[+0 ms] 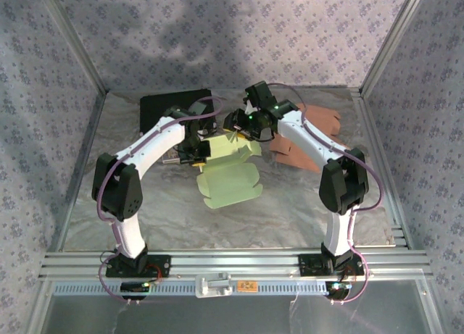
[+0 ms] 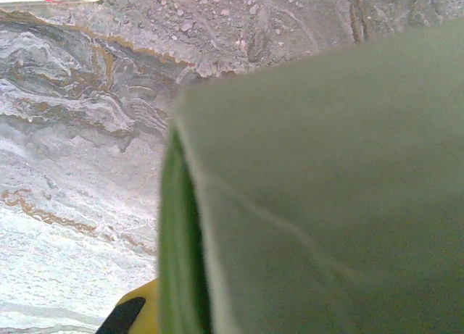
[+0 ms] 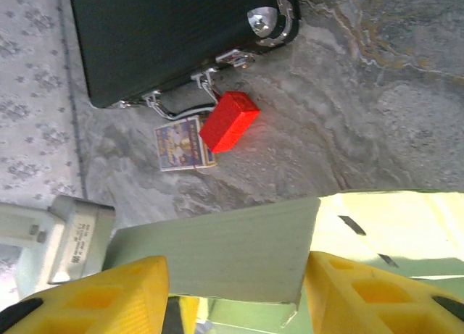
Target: Fold the paper box
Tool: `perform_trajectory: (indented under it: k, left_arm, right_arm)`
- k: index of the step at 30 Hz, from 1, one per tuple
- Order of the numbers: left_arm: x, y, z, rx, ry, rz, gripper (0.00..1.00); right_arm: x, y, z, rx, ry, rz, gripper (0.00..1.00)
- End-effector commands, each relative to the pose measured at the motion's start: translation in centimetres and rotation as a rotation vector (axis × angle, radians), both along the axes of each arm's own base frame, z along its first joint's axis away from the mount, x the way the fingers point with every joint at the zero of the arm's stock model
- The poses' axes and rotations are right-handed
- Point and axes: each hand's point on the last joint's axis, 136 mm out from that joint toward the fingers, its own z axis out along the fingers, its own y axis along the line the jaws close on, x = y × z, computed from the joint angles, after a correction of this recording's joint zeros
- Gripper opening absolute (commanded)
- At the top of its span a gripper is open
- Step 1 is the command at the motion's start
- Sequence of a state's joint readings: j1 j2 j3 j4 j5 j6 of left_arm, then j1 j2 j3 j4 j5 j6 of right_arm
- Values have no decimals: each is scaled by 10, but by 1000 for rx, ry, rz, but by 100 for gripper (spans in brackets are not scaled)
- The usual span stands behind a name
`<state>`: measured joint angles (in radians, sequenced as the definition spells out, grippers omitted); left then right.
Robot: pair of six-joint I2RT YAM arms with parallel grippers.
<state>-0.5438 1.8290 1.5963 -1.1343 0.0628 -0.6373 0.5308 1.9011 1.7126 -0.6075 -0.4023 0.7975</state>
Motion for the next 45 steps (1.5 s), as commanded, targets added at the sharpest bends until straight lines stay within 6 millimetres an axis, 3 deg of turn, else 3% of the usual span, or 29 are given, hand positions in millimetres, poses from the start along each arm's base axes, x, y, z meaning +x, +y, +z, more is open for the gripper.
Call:
perform_trajectory:
  k: [1,7,13,21,27,32,36,38,43,45]
  left_arm:
    - [2,-6,8,-22,0,-29,0]
    - [2,-7,8,-28,0,-28,0]
    - [3,-9,6,-34,6,-31,0]
    - [4,-12,7,-42,12,-39,0]
    - [4,-14,8,-55,13,-40,0]
    - [5,-17,8,-67,13,-44,0]
    - [7,-17,9,-101,10,-33,0]
    - [10,-19,10,-155,10,-38,0]
    - [20,-29,26,-330,-7,-115,0]
    - [25,-30,33,-384,-16,-150,0]
  right_arm:
    - [-3,1,12,78,6,-6,53]
    - [-29,-50,8,-26,-41,-60,53]
    - [-59,-69,-23,-95,-7,-61,54]
    - [-51,-62,-49,-143,-1,-25,52]
    - [-40,-40,-43,-119,-27,26,43]
    - [-41,-21,-26,-63,-60,77,37]
    - [-48,-23,-17,-26,-51,120,40]
    - [-49,-33,2,15,-73,129,43]
    - [-40,-79,91,182,-237,130,51]
    - [-33,-99,113,202,-283,98,51]
